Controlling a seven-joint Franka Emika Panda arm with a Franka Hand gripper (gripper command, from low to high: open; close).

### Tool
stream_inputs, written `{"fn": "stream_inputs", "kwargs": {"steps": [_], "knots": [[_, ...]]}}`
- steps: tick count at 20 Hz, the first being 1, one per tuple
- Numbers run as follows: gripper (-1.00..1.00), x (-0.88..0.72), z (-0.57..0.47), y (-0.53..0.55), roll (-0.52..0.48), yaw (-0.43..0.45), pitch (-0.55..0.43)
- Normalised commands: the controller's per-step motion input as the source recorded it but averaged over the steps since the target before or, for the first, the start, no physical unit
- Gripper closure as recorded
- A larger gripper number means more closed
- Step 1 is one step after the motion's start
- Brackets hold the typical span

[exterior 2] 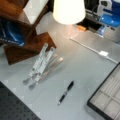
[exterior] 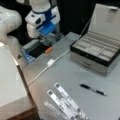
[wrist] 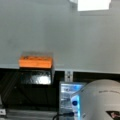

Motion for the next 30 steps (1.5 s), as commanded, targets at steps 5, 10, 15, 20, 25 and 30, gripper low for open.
{"fn": "stream_inputs", "kwargs": {"steps": [5,10,15,20,25,30], "knots": [[-1.00,-0.05,-0.21,-0.09,-0.070,0.138,-0.181],[1.00,-0.06,-0.20,-0.03,-0.058,0.119,-0.166],[1.00,-0.10,-0.16,0.02,-0.054,0.116,-0.140],[1.00,-0.12,-0.15,0.04,-0.061,0.122,-0.142],[1.00,-0.10,-0.18,0.06,-0.044,0.122,-0.149],[1.00,-0.09,-0.22,0.06,-0.034,0.146,-0.152]]}}
